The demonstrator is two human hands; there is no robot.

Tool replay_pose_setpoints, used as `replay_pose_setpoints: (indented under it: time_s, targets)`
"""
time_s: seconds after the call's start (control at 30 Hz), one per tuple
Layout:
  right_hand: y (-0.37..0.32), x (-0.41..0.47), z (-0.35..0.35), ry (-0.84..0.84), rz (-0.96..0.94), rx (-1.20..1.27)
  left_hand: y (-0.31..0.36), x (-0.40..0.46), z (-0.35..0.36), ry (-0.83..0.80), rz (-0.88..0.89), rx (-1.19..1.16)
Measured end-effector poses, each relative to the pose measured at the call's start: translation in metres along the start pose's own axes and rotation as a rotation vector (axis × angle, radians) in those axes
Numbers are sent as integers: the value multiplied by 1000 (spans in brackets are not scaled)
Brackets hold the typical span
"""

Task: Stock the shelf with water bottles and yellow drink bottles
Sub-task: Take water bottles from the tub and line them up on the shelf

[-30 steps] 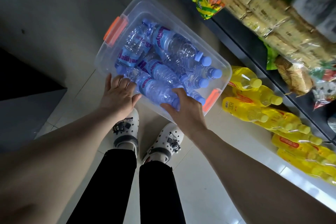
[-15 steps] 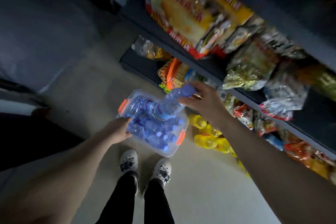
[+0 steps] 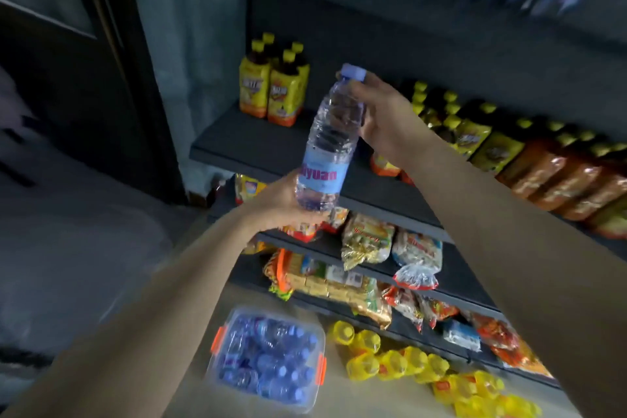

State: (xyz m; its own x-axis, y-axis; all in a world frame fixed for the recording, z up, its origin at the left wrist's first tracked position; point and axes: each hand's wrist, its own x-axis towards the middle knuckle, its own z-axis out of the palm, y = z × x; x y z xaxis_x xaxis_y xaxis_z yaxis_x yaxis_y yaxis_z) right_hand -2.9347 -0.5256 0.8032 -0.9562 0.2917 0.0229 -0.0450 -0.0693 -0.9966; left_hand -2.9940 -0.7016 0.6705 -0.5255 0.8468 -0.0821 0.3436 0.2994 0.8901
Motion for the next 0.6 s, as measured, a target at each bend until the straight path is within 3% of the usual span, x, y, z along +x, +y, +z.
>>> replay_pose_setpoints:
  time_s: [0.13,0.23,0.47,0.6]
  targets:
    - [-64,-3,8,137,-130,30,77,5,-24,-61,148,-97]
    - [-106,-12,12,238,-229,-91,126,10,-33,-95,243,-116]
    - [-163,-23,-17,493,-416,-957,205,52,-47,66,374,-37]
    - [-202,-30,-41,642,-421,-1118,243,82,-51,89,411,46]
